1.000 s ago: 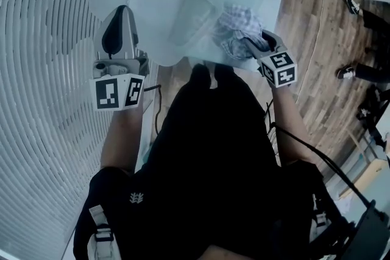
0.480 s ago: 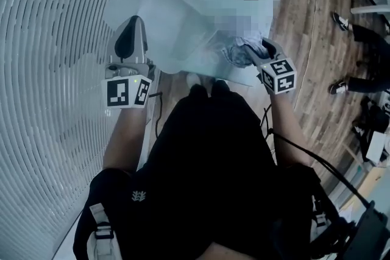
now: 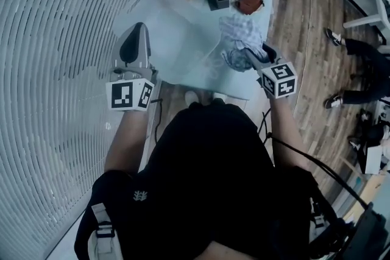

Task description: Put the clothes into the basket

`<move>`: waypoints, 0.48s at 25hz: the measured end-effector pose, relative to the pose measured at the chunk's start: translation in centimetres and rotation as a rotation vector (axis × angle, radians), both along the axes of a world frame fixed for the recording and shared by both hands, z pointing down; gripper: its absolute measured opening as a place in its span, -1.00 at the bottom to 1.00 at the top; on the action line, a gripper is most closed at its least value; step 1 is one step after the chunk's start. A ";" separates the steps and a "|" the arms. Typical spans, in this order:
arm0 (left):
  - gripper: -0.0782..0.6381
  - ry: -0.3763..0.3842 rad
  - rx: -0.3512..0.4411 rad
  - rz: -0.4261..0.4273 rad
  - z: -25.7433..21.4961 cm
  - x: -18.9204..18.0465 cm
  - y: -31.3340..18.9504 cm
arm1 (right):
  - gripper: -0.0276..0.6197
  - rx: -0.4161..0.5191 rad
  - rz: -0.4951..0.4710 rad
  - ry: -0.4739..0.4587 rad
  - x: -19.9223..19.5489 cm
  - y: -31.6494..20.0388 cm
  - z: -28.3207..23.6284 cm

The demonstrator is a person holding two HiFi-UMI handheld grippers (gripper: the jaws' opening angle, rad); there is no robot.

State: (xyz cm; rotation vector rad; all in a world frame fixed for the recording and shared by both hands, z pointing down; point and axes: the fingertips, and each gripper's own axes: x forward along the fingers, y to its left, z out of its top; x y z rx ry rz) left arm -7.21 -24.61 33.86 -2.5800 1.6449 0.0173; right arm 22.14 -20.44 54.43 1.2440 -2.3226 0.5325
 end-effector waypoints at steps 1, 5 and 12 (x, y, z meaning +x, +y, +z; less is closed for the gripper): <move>-0.76 0.003 0.004 0.000 -0.1 0.0 -0.1 | -0.26 0.006 0.002 0.001 0.1 -0.4 -0.3; -0.76 0.009 0.019 0.003 -0.7 0.1 -0.3 | -0.26 0.035 0.006 0.004 0.1 -1.7 -1.7; -0.76 0.023 0.033 -0.021 -1.1 -0.6 -0.7 | -0.26 0.087 -0.004 0.000 0.0 -3.8 -4.4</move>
